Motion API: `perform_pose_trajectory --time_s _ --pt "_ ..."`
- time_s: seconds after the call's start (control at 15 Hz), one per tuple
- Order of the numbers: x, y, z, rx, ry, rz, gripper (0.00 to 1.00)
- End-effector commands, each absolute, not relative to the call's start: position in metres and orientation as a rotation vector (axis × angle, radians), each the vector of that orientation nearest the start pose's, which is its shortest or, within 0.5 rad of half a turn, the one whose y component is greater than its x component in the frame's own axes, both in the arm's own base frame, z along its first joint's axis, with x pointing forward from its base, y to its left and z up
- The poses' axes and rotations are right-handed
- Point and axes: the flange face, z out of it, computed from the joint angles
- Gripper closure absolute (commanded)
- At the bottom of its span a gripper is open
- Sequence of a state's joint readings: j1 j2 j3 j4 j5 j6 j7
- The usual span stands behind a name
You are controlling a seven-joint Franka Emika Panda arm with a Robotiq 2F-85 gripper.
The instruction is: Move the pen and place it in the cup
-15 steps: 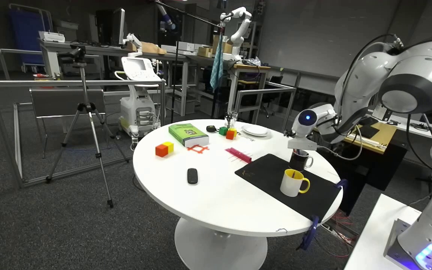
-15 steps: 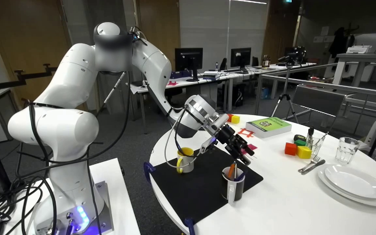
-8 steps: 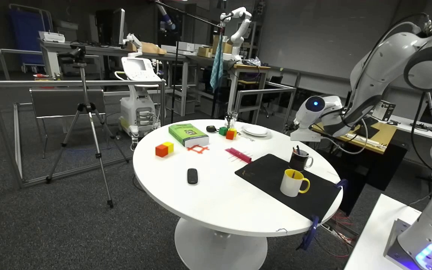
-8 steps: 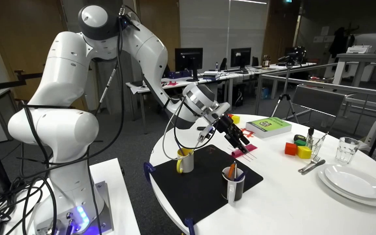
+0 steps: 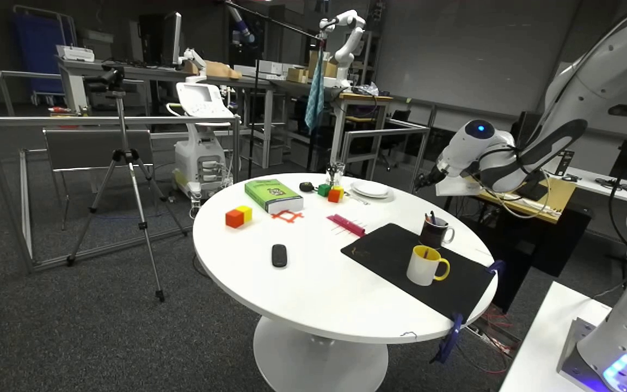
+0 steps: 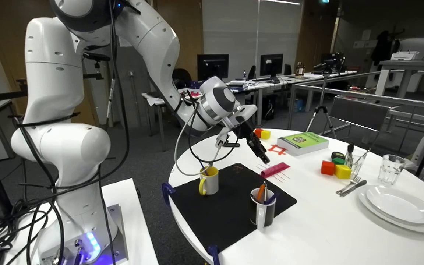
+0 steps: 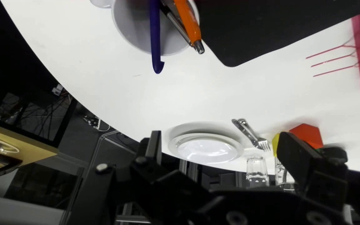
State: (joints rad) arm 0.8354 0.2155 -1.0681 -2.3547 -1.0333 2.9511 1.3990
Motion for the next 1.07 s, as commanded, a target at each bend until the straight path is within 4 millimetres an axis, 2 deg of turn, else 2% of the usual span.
perform_pose_trajectory --time_s 0.0,0.2,0.27,0.33,0.53,1.0 --pt "0.494 -0.059 0.333 -3.127 0.774 -0.878 0.0" --pt "0.48 -0.051 0.347 -3.135 0.666 -0.729 0.0" --pt "0.475 -0.051 0.362 -3.138 0.637 -0.725 0.0" --pt "0.475 -0.05 0.357 -3.126 0.606 -0.629 0.0" --pt "0.477 -0.055 0.375 -3.114 0.558 -0.505 0.0" --pt "0.476 -0.062 0.393 -3.057 0.535 -0.357 0.0"
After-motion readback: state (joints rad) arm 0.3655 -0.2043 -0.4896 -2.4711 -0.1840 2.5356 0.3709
